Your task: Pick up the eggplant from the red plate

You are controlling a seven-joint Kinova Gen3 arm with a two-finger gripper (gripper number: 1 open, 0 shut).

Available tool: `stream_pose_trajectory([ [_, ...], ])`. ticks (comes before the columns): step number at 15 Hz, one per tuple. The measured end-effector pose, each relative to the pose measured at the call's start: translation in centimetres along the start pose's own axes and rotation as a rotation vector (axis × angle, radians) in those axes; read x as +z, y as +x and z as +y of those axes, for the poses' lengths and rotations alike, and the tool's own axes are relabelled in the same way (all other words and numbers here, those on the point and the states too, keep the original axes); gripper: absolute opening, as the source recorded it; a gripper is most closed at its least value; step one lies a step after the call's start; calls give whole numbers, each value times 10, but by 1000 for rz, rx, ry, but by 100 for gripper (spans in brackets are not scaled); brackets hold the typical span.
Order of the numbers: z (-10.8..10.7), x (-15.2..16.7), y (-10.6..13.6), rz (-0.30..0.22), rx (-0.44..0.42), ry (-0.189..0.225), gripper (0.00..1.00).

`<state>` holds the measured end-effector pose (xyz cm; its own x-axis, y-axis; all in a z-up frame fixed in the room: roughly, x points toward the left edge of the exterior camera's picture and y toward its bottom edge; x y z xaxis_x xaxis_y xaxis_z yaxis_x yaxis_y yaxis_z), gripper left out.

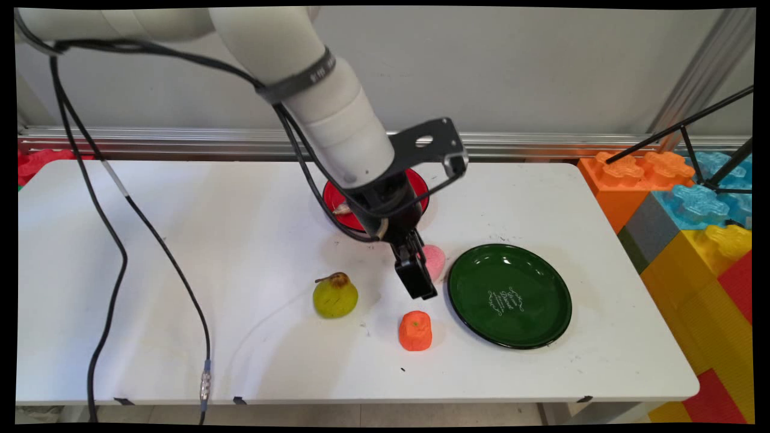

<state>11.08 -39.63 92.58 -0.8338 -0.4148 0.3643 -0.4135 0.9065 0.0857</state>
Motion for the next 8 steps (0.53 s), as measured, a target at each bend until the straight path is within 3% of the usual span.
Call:
stream_pose_trajectory([
  [8,0,-44,-5,-68,-210,92,100],
])
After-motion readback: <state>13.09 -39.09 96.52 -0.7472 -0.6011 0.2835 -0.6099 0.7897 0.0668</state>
